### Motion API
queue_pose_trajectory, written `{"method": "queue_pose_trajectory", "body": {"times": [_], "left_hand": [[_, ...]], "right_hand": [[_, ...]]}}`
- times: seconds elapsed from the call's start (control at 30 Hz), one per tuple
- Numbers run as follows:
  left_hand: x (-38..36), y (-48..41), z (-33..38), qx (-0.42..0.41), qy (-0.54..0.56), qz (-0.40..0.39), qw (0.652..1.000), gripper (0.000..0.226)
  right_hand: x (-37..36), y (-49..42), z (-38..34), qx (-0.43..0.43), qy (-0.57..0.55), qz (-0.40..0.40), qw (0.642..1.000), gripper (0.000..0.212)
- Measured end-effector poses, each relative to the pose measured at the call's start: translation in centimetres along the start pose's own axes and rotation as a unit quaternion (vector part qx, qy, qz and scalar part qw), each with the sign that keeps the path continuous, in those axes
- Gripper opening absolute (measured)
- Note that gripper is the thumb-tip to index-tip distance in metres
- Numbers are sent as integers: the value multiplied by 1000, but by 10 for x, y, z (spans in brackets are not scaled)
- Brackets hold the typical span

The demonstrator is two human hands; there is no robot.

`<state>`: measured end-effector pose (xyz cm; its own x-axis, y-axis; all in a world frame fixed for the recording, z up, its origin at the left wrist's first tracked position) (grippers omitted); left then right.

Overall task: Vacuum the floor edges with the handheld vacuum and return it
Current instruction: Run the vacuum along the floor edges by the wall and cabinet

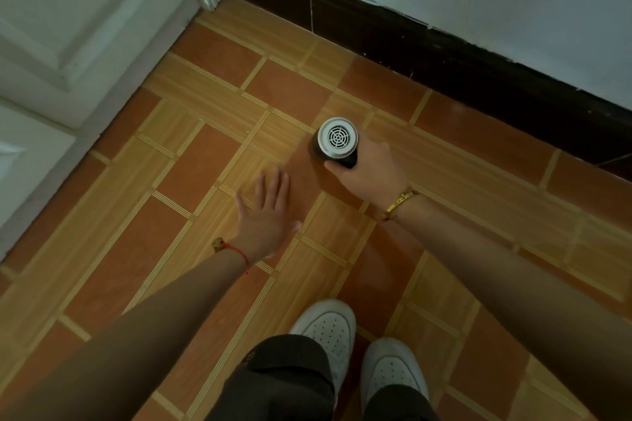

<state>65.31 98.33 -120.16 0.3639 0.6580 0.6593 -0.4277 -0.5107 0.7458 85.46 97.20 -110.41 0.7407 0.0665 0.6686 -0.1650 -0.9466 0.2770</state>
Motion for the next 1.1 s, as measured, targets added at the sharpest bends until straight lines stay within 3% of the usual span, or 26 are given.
{"method": "queue_pose_trajectory", "body": {"times": [0.13,0.33,0.47,0.8,1.1], "left_hand": [[-1,-1,1,10,0,-33,999,93],[-3,-3,2,24,-1,-64,998,93],[-4,-4,2,31,-11,-72,997,94],[-8,-10,0,61,-38,-43,996,98],[-9,-14,0,113,-69,-51,990,103]], "right_hand": [[5,-4,-2,0,14,51,999,56],[-1,-16,-1,1,-15,-6,1000,59],[15,-26,3,-12,8,41,999,57],[27,-54,5,-3,32,78,996,57],[31,-88,0,30,43,60,997,56]]}}
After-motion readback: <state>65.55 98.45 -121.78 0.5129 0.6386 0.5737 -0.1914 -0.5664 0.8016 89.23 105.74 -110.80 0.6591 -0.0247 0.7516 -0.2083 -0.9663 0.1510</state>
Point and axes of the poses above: each hand's wrist, its own y-axis away from the middle knuckle, its own x-axis out of the back of the hand, z = x × y, the point moved 8 cm from there along -y, towards the middle knuckle, and after that the axes turned 14 degrees about -z, right-handed, at the moved point
